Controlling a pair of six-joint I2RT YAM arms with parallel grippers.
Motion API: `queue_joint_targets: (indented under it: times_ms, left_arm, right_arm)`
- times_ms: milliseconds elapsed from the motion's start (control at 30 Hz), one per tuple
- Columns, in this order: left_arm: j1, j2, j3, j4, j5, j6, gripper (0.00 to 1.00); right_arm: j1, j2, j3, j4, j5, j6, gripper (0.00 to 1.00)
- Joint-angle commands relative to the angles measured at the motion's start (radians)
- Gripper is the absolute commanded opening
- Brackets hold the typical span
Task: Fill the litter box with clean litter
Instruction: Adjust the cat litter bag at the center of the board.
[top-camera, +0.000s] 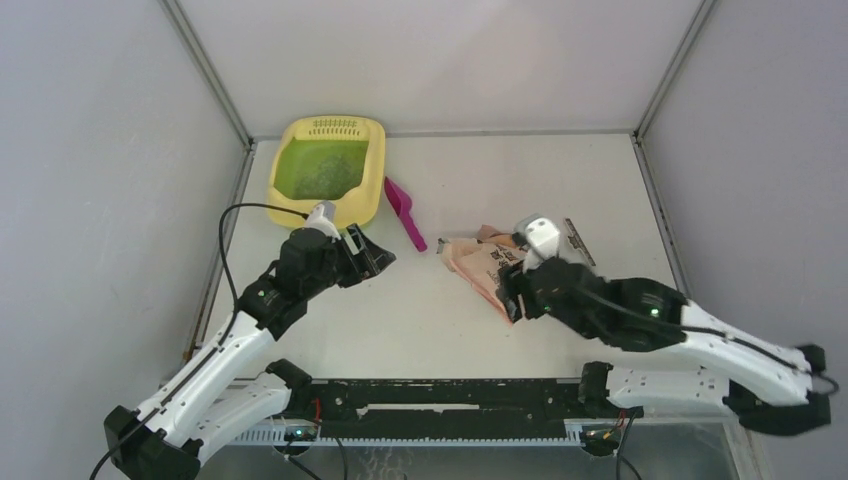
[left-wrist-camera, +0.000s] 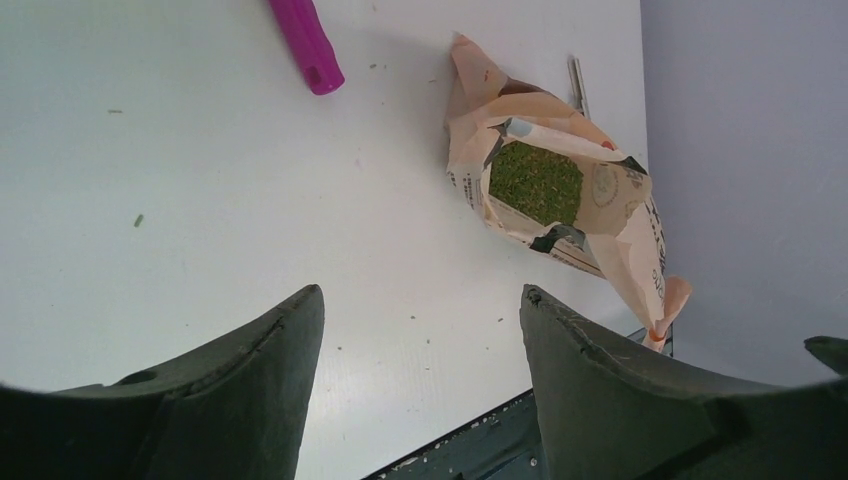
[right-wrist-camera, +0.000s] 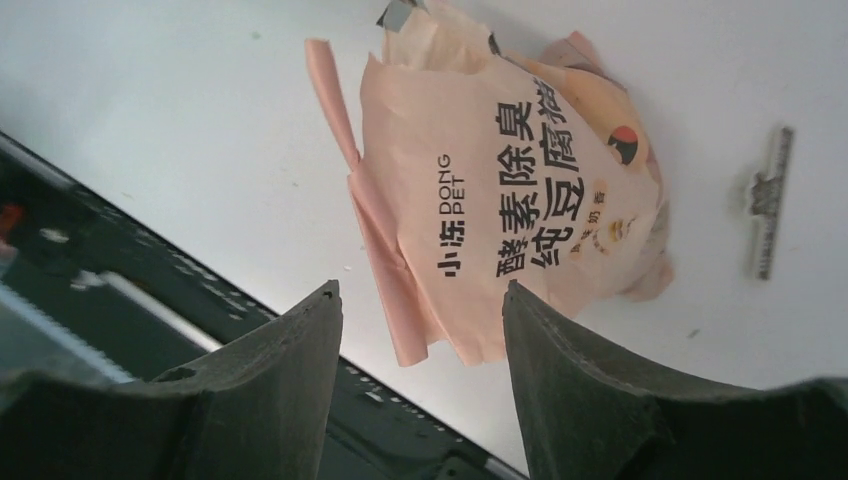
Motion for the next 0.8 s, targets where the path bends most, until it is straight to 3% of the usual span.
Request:
queue_joint_targets:
  times_ms: [0, 133, 400, 767]
  left_arm:
    - [-0.004, -0.007, -0.013, 0.02, 0.001, 0.029, 0.76]
    - [-0.005, -0.014, -0.023, 0.015, -0.004, 0.029, 0.76]
    - [-0.005, -0.006, -0.031, 0.014, -0.009, 0.024, 0.76]
    - [-0.004, 0.02, -0.025, 0.027, -0.006, 0.021, 0.76]
  right_arm:
    - [0.272, 0.065, 0.006, -0.029, 0.509, 0.069, 0.68]
    - [0.401, 0.131, -0.021, 0.024, 0.576, 0.051, 0.71]
    - [0.406, 0.291, -0.05, 0.099, 0.516, -0.004, 0.73]
    - [0.162, 0.359, -0.1, 0.078, 0.33, -0.004, 0.68]
